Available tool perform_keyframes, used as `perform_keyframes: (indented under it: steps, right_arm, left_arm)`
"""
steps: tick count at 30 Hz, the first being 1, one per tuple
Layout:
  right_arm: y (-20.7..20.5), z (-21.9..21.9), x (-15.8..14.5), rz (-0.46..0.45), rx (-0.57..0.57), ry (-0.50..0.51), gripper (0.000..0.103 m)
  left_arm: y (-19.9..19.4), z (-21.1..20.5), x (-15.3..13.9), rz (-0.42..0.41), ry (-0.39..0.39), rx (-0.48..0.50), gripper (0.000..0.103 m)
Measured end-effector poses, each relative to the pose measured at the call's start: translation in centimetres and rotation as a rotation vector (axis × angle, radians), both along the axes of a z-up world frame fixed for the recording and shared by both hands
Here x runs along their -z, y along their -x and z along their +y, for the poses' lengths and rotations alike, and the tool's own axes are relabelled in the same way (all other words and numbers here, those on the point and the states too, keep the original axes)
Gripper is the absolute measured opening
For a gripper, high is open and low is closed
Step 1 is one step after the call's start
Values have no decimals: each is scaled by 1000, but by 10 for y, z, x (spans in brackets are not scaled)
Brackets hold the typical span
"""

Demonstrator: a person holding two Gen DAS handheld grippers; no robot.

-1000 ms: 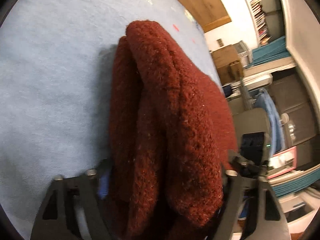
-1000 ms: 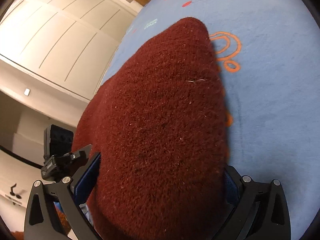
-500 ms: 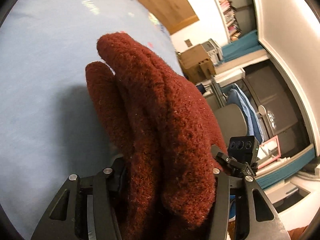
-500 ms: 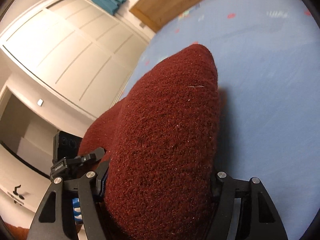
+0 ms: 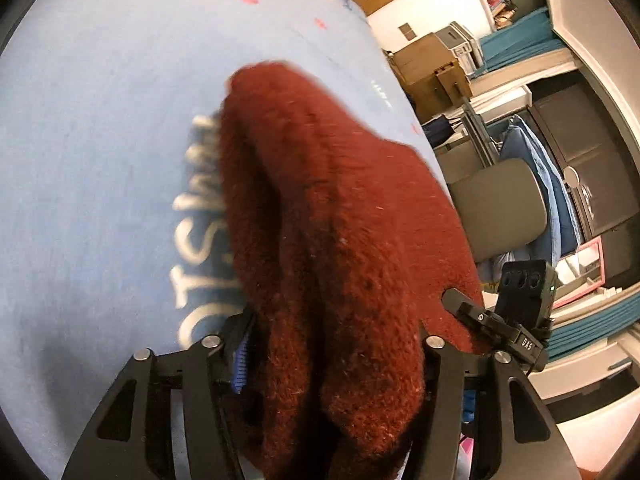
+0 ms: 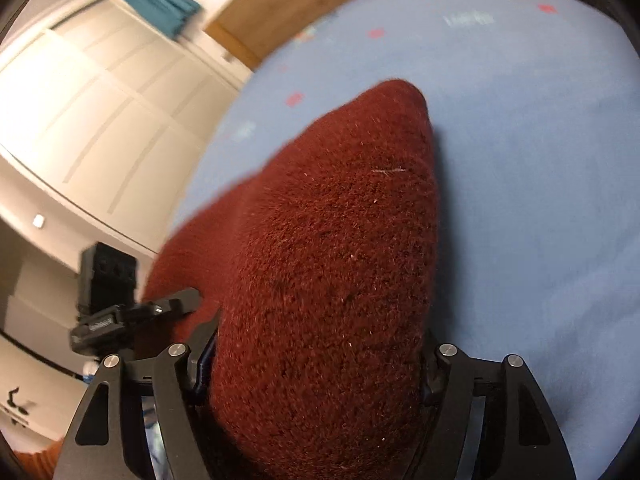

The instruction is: Fold small clothes

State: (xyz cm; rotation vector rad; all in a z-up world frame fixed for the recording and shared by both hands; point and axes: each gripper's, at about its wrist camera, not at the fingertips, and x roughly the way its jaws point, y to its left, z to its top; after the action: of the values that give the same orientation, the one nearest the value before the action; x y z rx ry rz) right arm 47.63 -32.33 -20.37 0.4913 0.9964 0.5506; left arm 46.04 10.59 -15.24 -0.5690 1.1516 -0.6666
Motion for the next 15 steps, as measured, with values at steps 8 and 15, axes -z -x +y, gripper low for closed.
perform_keyframes:
  steps: [8, 15]
  right_arm:
    - [25, -1, -14, -68, -32, 119, 83]
    - [73, -26, -22, -71, -15, 223, 83]
  left_arm:
    - [6, 13, -3, -8, -83, -63, 68]
    - [41, -8, -34, -53, -174, -170, 68]
